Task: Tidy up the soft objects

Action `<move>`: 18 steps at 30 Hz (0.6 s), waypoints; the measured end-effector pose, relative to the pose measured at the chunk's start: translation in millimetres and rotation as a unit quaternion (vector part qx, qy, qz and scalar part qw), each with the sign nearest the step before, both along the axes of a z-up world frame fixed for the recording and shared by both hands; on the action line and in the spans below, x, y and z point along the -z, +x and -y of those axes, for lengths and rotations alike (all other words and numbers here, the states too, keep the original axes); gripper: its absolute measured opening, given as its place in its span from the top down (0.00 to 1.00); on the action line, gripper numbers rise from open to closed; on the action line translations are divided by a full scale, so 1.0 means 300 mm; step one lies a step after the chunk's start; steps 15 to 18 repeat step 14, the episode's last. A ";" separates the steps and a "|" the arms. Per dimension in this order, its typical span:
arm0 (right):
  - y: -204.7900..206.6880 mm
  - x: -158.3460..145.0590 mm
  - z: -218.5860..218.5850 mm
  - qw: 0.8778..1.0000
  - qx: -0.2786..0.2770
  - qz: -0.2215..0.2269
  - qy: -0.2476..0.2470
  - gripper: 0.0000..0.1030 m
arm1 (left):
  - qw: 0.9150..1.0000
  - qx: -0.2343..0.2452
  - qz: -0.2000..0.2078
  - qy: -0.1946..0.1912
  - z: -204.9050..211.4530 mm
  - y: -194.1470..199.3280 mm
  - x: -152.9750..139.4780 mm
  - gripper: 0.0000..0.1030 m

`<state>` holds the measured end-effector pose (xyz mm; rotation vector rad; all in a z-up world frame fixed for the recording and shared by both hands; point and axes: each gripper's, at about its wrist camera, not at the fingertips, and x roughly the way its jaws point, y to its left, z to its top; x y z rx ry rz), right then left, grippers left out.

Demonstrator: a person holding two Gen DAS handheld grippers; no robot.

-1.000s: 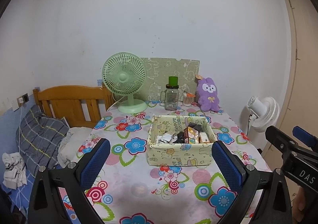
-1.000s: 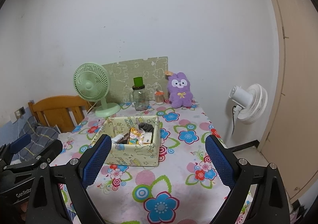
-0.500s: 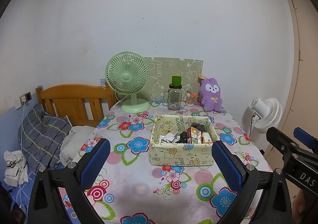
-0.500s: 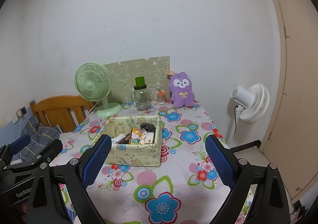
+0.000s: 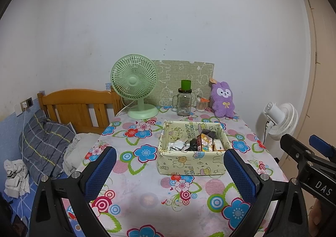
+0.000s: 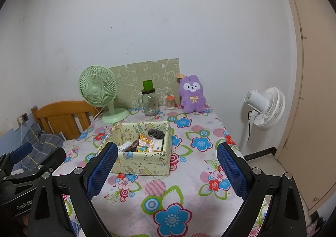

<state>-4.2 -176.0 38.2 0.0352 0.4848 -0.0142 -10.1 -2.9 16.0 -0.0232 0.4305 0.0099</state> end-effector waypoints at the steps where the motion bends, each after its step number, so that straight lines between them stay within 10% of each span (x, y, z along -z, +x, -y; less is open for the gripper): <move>1: 0.000 0.000 0.000 1.000 0.000 0.000 0.001 0.06 | 1.000 0.000 0.000 0.000 0.000 0.000 0.001 0.00; 18: 0.006 0.009 0.001 1.000 0.000 -0.003 0.001 0.06 | 1.000 0.000 -0.002 -0.001 0.002 0.004 0.011 0.00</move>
